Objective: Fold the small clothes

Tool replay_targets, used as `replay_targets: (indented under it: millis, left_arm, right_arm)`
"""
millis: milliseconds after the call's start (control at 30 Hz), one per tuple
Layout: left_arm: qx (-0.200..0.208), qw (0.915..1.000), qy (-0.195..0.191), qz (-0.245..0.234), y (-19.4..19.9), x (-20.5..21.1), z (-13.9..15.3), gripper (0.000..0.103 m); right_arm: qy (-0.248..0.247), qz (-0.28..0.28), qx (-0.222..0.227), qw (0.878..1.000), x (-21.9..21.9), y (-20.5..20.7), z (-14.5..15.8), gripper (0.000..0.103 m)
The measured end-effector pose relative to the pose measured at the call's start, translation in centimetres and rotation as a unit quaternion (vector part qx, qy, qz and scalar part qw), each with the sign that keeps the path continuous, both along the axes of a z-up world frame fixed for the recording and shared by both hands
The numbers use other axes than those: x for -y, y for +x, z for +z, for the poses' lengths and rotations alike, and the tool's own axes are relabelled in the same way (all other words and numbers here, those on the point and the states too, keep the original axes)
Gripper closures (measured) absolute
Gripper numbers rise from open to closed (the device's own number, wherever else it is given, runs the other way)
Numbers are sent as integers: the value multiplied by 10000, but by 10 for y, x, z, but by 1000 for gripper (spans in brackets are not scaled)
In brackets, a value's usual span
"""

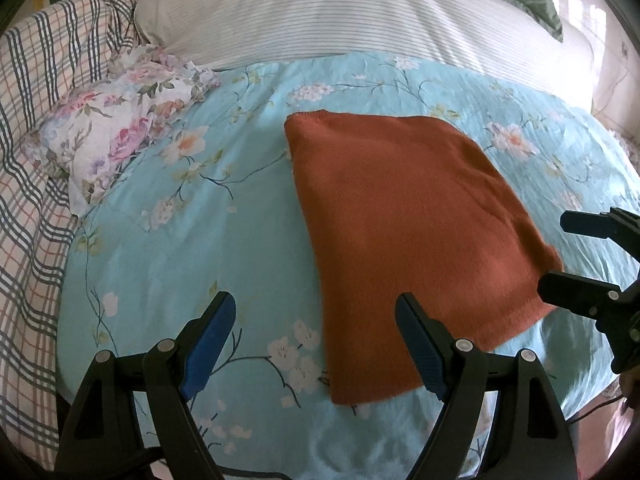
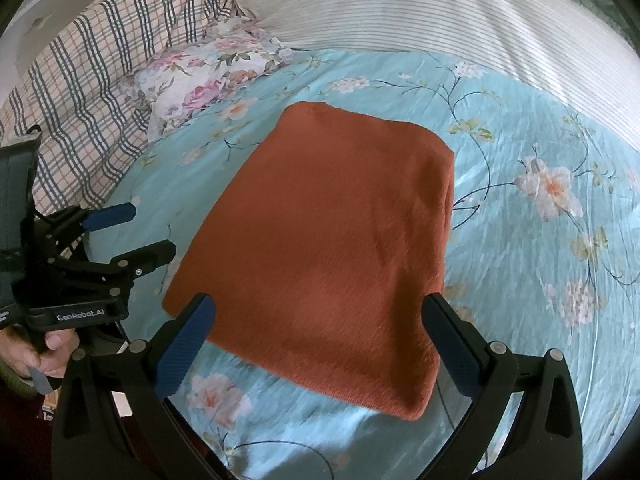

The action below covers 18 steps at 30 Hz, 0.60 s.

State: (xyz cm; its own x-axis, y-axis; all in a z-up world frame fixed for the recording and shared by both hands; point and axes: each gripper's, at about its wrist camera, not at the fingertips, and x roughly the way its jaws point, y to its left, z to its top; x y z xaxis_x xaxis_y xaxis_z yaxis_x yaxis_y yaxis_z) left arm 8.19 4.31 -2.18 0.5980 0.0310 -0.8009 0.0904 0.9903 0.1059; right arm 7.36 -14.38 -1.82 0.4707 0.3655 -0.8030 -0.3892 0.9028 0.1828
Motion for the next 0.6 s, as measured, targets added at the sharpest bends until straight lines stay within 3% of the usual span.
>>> replay_targets:
  millis: [600]
  left_arm:
    - [30, 10000, 86, 10, 10, 8, 1, 21]
  right_arm:
    - [46, -38, -34, 10000, 12, 15, -5, 0]
